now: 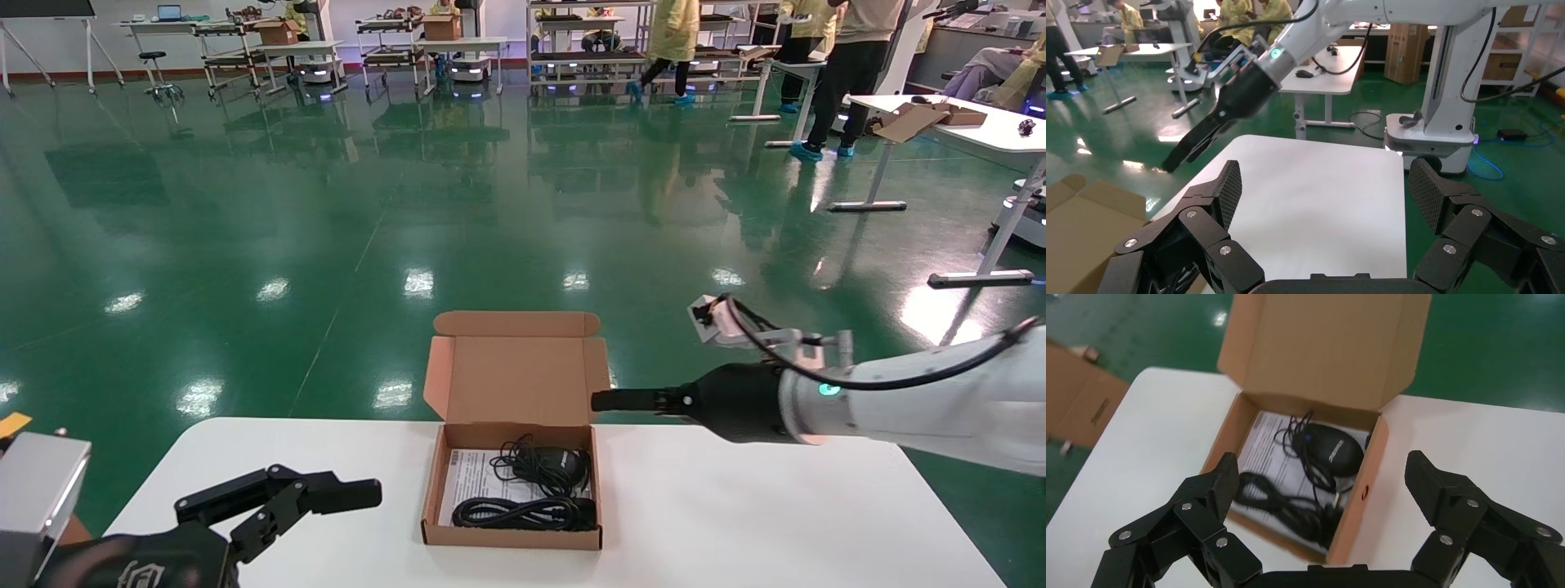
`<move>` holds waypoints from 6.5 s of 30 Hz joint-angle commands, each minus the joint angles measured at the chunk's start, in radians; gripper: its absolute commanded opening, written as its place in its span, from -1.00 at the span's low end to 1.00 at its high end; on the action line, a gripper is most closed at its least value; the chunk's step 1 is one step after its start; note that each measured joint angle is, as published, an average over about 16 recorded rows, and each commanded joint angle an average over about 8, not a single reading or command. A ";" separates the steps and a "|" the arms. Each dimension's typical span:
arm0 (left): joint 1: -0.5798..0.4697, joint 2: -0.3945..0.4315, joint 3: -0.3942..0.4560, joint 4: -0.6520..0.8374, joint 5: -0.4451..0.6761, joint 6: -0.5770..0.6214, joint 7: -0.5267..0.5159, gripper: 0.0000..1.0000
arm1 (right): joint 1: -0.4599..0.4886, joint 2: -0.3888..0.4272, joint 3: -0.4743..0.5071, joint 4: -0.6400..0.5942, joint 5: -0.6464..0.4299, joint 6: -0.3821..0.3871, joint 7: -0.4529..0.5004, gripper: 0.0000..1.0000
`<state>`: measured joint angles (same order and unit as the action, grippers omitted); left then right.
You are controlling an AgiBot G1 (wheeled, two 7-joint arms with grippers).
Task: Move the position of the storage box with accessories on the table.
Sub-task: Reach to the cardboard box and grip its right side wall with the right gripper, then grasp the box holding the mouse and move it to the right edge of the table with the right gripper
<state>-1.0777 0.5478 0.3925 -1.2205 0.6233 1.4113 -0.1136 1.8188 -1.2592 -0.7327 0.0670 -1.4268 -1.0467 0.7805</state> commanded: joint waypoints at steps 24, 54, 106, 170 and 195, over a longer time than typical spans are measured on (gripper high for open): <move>0.000 0.000 0.000 0.000 0.000 0.000 0.000 1.00 | -0.184 -0.093 -0.019 0.045 -0.008 0.192 0.012 1.00; 0.000 0.000 0.000 0.000 0.000 0.000 0.000 1.00 | -0.245 -0.087 -0.051 0.071 0.011 0.273 0.021 -1.00; 0.000 0.000 0.000 0.000 0.000 0.000 0.000 1.00 | -0.174 -0.071 -0.103 0.050 0.025 0.188 -0.002 -1.00; 0.000 0.000 0.000 0.000 0.000 0.000 0.000 1.00 | 0.188 0.462 -0.133 -0.096 -0.037 0.075 -0.198 -1.00; 0.000 0.000 0.000 0.000 0.000 0.000 0.000 1.00 | -0.120 0.454 -0.052 -0.100 0.079 0.290 -0.265 -1.00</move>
<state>-1.0777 0.5478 0.3926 -1.2205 0.6233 1.4113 -0.1135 1.7012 -0.8035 -0.7841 -0.0311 -1.3482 -0.7692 0.5154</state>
